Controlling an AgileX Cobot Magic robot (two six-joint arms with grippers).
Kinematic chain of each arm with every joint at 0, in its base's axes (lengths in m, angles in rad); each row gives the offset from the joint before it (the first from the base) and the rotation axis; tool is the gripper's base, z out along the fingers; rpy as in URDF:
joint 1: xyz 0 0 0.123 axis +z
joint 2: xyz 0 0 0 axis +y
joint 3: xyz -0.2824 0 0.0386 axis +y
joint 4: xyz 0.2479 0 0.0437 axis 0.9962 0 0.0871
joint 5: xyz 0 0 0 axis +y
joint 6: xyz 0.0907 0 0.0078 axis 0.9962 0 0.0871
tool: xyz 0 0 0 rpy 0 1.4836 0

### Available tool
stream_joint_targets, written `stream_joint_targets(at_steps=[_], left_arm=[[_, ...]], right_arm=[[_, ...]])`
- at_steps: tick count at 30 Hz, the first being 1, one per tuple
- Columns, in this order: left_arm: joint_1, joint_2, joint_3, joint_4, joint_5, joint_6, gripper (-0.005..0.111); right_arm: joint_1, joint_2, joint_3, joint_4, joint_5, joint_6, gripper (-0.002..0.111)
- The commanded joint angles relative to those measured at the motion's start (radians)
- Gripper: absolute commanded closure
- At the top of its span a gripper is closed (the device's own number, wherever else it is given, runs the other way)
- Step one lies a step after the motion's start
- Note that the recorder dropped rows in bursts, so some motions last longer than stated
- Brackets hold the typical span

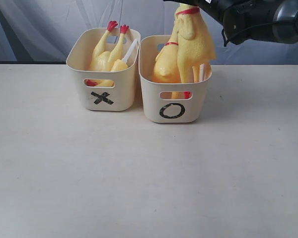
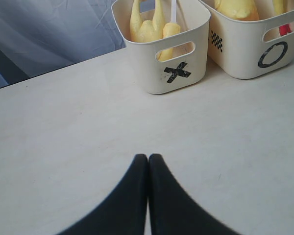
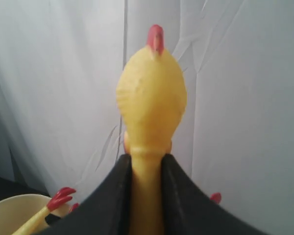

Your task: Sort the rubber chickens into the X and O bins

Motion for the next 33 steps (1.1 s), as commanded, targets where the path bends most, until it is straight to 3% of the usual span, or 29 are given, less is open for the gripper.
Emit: stream_joint_targets(at_steps=[1,13,16,17,18,19,21,33], left_arm=[[0.0,-0.006,0.004,-0.01,0.0,0.0,0.106],[0.0,-0.006,0.004,-0.014,-0.001,0.0,0.106],[0.0,-0.006,0.004,-0.014,-0.001,0.0,0.106],[0.0,-0.006,0.004,-0.014,-0.001,0.0,0.106],[0.0,-0.006,0.004,-0.014,-0.001,0.0,0.106],[0.0,-0.006,0.004,-0.014,-0.001,0.0,0.106],[0.0,-0.006,0.004,-0.014,-0.001,0.0,0.106],[0.0,-0.006,0.004,-0.013,-0.001,0.0,0.106]], right_arm=[[0.011,0.035,-0.026,-0.011,0.039,-0.011,0.109],[0.013,0.093,-0.026,0.077,0.052,-0.011,0.108],[0.013,0.093,-0.026,0.08,0.056,-0.011,0.091],[0.013,0.093,-0.026,0.08,0.056,-0.011,0.07],[0.013,0.093,-0.026,0.08,0.052,-0.011,0.062],[0.013,0.093,-0.026,0.08,0.043,-0.011,0.042],[0.013,0.093,-0.026,0.08,0.04,-0.011,0.028],[0.011,-0.027,-0.026,0.08,0.184,-0.011,0.028]])
